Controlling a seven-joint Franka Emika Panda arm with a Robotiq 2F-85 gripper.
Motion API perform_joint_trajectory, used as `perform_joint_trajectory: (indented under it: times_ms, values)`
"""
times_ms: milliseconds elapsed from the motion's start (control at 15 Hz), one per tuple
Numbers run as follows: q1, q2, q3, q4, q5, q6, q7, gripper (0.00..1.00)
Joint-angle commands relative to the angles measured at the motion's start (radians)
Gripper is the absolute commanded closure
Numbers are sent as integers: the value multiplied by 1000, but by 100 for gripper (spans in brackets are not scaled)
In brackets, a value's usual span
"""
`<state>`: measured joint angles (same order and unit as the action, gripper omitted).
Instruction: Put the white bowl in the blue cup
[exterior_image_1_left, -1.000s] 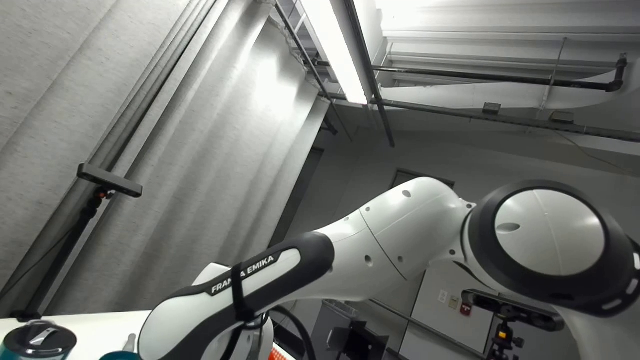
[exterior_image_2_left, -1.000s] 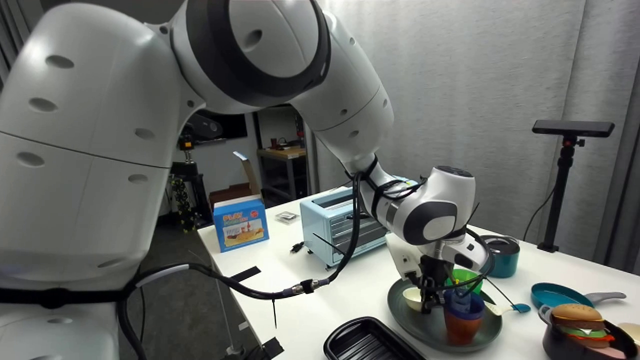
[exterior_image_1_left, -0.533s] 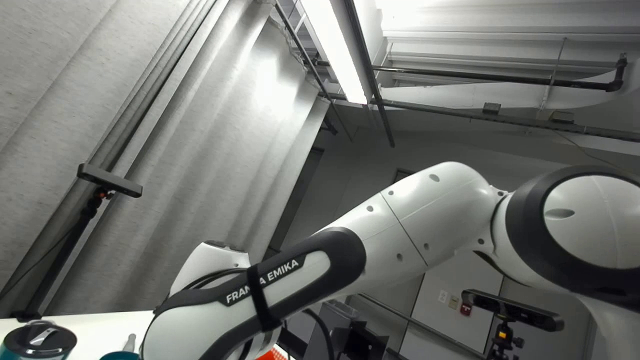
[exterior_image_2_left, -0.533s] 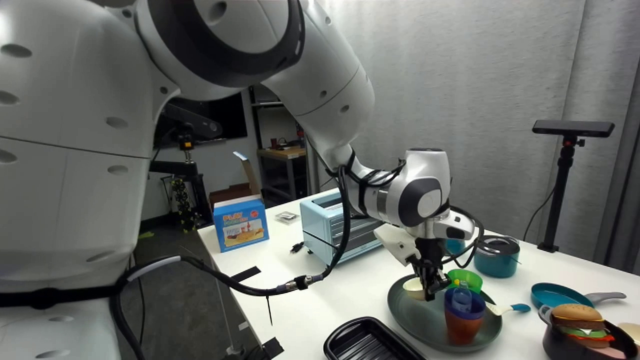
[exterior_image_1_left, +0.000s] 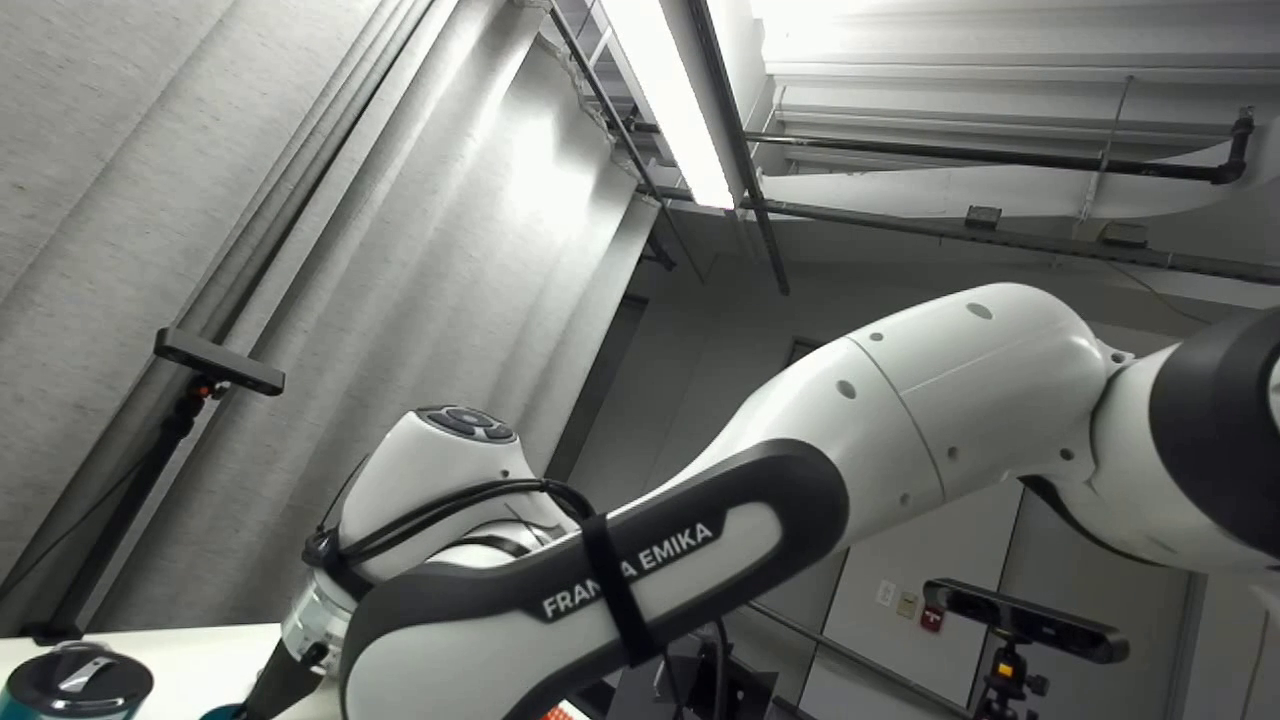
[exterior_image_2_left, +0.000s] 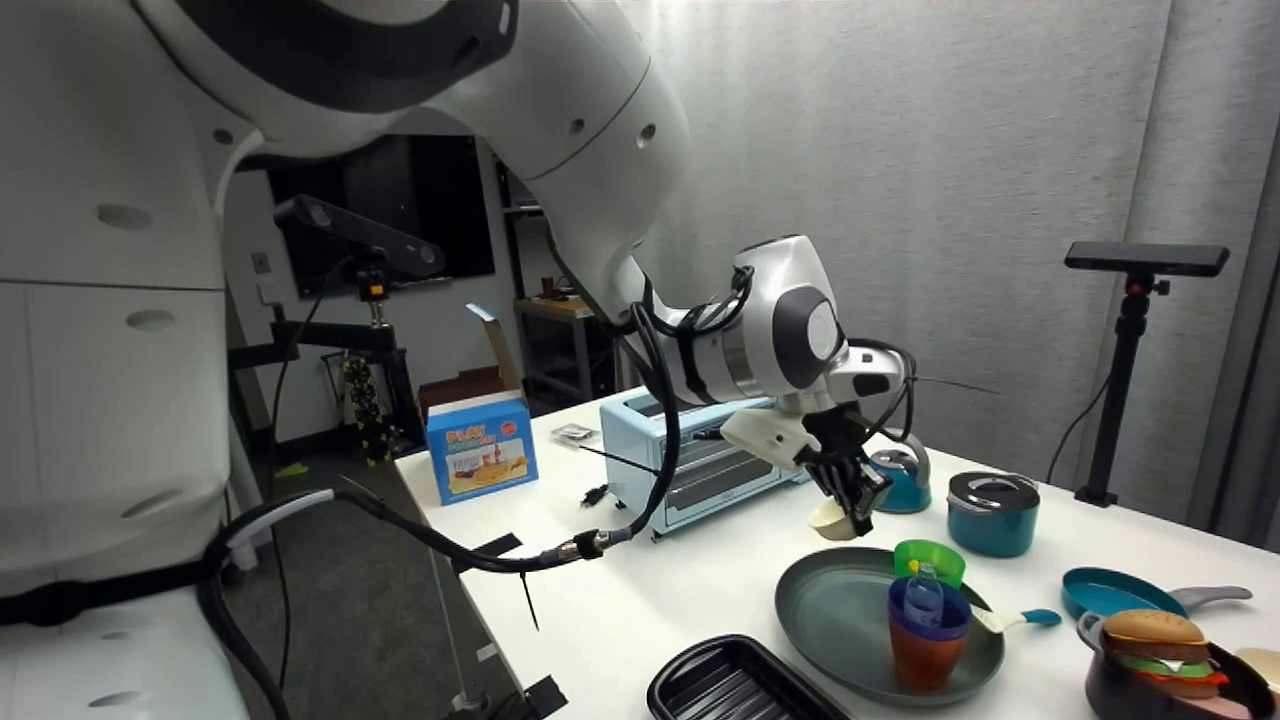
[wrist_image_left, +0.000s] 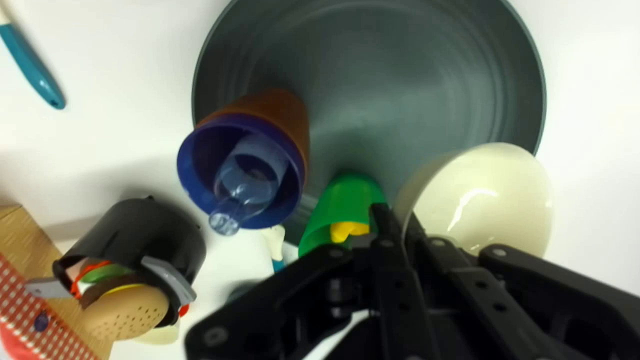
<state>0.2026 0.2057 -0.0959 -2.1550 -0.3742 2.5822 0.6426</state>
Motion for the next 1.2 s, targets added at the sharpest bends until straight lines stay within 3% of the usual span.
perform_joint_trajectory:
  times_ms: [0,333,467,1000,1133]
  values:
    - [9,-32,-31,-1,-211,51,134,99]
    - [-8,-35,-31,32,-520,26,299,99]
    - [21,-36,-61,41,-625,12,359,99]
    - [24,-42,-60,71,-970,-67,521,99]
    - [-1,-98,-92,-42,-1133,-51,609,99]
